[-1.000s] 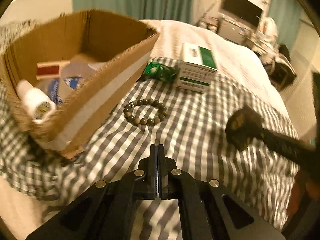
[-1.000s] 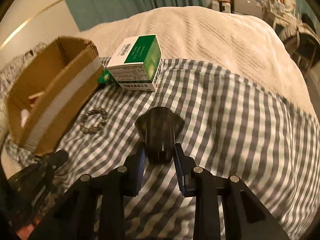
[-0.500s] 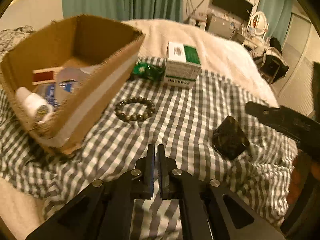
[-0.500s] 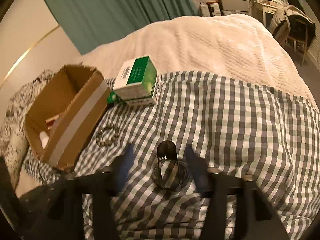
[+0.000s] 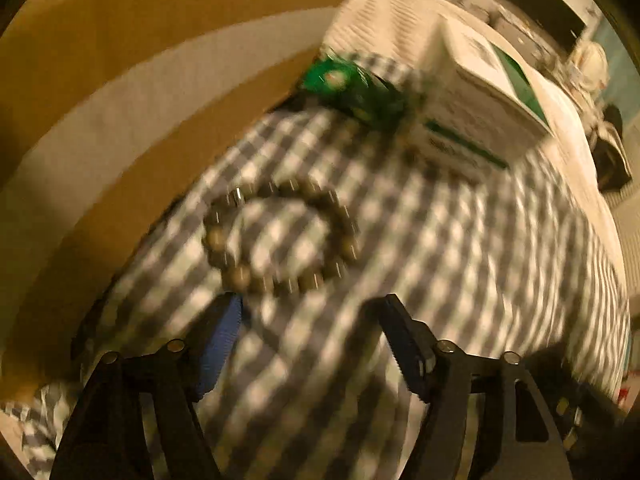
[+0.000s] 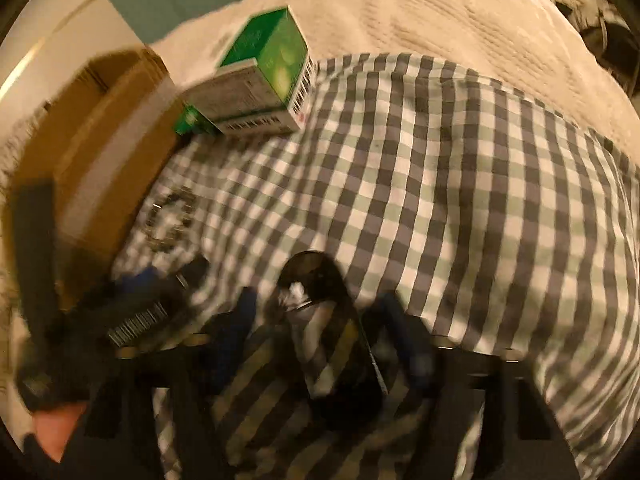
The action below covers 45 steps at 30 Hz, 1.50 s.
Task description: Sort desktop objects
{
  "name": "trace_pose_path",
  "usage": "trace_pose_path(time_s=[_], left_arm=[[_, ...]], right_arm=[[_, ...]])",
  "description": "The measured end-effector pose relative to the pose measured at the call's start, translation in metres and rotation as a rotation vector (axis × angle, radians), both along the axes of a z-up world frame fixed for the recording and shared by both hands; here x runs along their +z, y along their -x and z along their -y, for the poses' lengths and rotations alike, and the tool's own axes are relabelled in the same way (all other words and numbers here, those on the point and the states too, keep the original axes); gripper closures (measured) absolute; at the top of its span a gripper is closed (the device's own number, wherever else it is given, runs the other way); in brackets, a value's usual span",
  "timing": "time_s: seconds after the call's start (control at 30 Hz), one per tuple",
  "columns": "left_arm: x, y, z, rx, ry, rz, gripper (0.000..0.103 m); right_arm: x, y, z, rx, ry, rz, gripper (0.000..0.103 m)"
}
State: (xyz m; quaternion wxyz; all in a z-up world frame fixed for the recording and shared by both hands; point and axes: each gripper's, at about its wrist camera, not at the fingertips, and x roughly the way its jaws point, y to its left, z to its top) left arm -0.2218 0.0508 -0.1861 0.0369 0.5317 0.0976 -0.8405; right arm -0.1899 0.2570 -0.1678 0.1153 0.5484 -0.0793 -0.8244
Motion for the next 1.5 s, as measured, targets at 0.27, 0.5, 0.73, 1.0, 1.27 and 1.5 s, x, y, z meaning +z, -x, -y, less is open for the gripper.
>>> trace_pose_path(time_s=[0.27, 0.5, 0.73, 1.0, 1.27, 1.5], left_arm=[[0.0, -0.001, 0.0, -0.028, -0.029, -0.056, 0.077], [0.024, -0.049, 0.005, -0.072, -0.162, -0.126, 0.09], [0.069, -0.097, 0.006, -0.143, -0.192, -0.212, 0.092], [0.131, -0.125, 0.03, -0.185, -0.214, -0.343, 0.092], [0.203, -0.117, 0.075, -0.213, -0.188, -0.473, 0.092], [0.232, -0.074, 0.116, -0.193, -0.087, -0.465, 0.092]], right_arm=[[0.007, 0.006, -0.011, -0.005, 0.038, -0.022, 0.062], [0.022, -0.019, -0.012, -0.001, 0.019, -0.029, 0.073], [0.059, -0.042, -0.004, -0.013, 0.052, -0.097, 0.075], [0.103, -0.078, -0.003, -0.025, 0.176, -0.158, 0.075], [0.141, -0.081, 0.026, 0.04, 0.183, -0.233, 0.075], [0.191, -0.038, 0.077, 0.126, 0.294, -0.255, 0.075]])
